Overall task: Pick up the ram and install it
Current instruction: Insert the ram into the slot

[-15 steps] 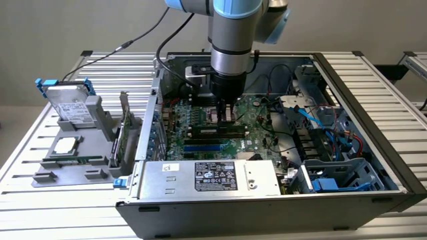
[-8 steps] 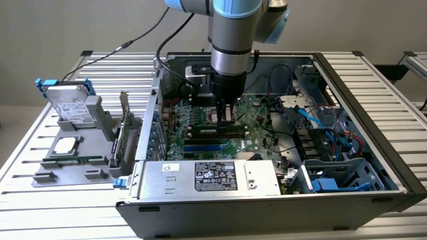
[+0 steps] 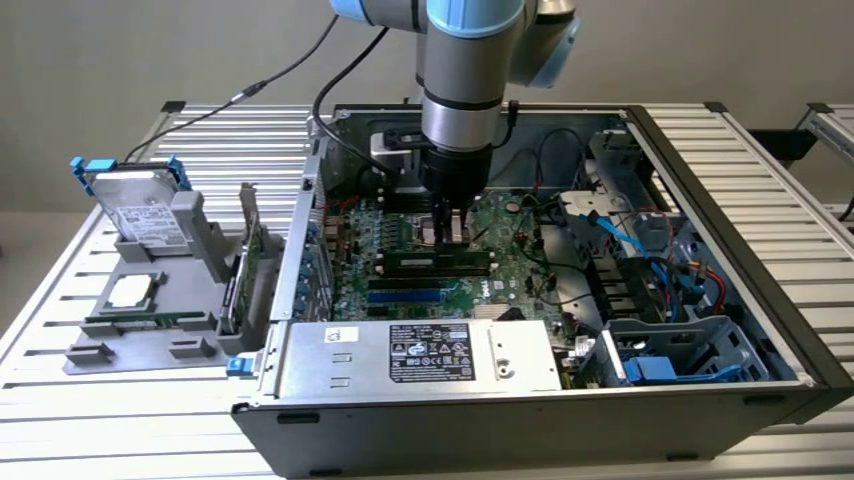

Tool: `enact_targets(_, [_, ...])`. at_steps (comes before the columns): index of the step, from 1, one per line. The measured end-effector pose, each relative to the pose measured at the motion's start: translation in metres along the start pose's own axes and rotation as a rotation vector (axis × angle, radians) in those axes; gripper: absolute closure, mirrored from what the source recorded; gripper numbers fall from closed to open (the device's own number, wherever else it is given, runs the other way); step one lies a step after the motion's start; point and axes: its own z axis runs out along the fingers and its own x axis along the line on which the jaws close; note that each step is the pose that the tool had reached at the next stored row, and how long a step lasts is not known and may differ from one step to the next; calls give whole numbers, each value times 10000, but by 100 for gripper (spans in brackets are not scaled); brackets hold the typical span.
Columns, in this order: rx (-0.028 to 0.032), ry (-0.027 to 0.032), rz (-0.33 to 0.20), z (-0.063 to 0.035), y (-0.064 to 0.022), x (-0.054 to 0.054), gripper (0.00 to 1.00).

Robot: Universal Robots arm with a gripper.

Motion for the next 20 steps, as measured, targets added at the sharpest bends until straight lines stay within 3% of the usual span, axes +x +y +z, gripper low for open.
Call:
enact_targets(1, [-3, -2, 0, 0, 0, 0, 86])
enact_targets(5, [0, -1, 0, 1, 0, 0, 66])
enact_targets(10, [1, -4, 0, -9, 0, 0, 55])
enact_targets(11, [1, -4, 0, -24, 1, 2, 48])
enact_targets(20, [-7, -2, -1, -259, 11, 22, 48])
